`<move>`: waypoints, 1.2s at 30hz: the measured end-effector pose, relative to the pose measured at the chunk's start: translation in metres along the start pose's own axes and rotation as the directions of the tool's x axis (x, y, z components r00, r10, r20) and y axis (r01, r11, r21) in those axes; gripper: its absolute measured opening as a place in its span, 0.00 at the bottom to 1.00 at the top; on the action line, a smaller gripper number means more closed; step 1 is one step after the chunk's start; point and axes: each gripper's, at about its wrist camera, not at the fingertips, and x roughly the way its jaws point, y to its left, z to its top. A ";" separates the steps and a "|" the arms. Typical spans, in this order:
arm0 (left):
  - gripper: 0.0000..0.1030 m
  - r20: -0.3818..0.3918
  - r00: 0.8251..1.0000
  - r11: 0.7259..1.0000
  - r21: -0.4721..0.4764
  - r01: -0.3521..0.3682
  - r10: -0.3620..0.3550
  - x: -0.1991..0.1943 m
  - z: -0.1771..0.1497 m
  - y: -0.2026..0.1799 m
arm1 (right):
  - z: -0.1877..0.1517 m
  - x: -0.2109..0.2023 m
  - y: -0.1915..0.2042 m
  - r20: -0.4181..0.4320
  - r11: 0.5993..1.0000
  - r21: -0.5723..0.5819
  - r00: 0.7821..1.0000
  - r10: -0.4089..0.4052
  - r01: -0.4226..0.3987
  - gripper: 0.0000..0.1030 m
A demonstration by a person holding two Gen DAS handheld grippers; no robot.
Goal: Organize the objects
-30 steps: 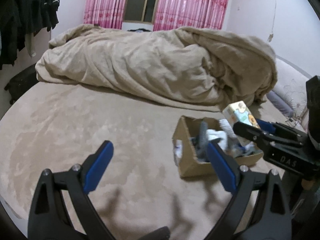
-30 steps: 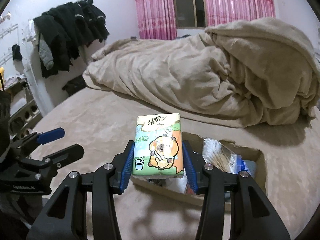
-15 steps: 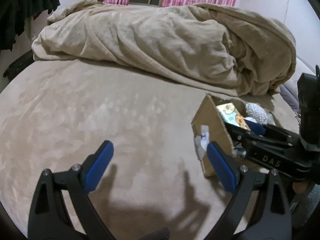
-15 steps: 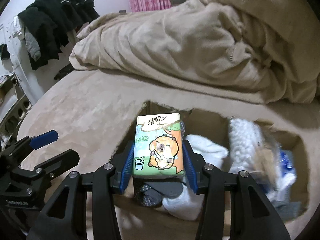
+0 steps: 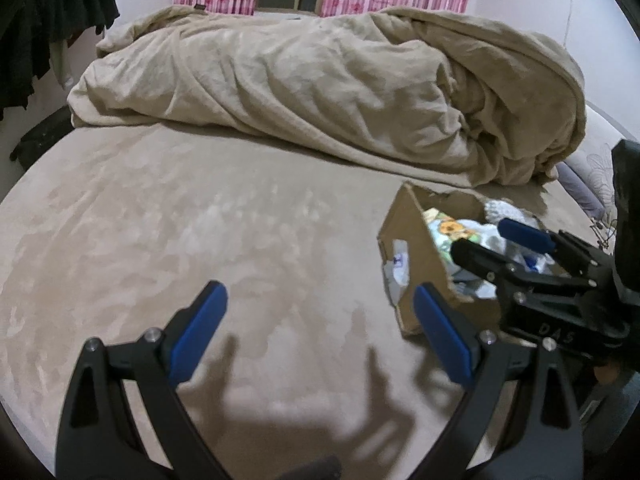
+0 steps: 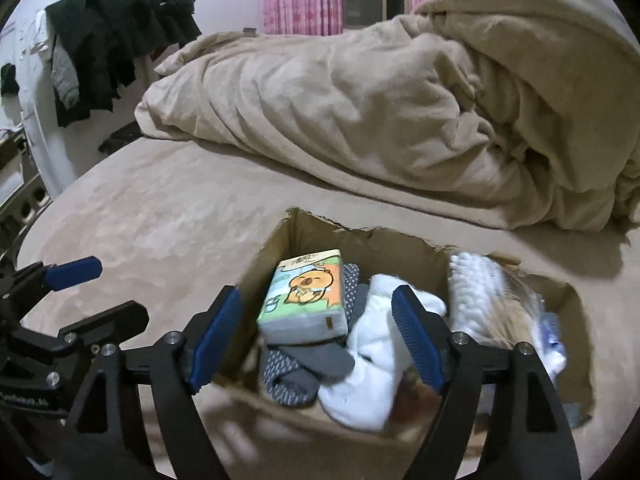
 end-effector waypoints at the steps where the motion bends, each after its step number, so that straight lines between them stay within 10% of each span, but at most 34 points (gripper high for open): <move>1: 0.93 0.002 1.000 1.000 0.000 0.002 -0.002 -0.004 -0.001 -0.001 | 0.000 -0.006 0.000 0.005 1.000 -0.002 1.000 -0.004 0.004 0.78; 36: 0.93 0.084 0.996 0.993 0.113 0.021 -0.030 -0.192 -0.092 -0.158 | -0.123 -0.267 -0.066 0.117 0.983 0.183 0.992 -0.053 0.031 0.78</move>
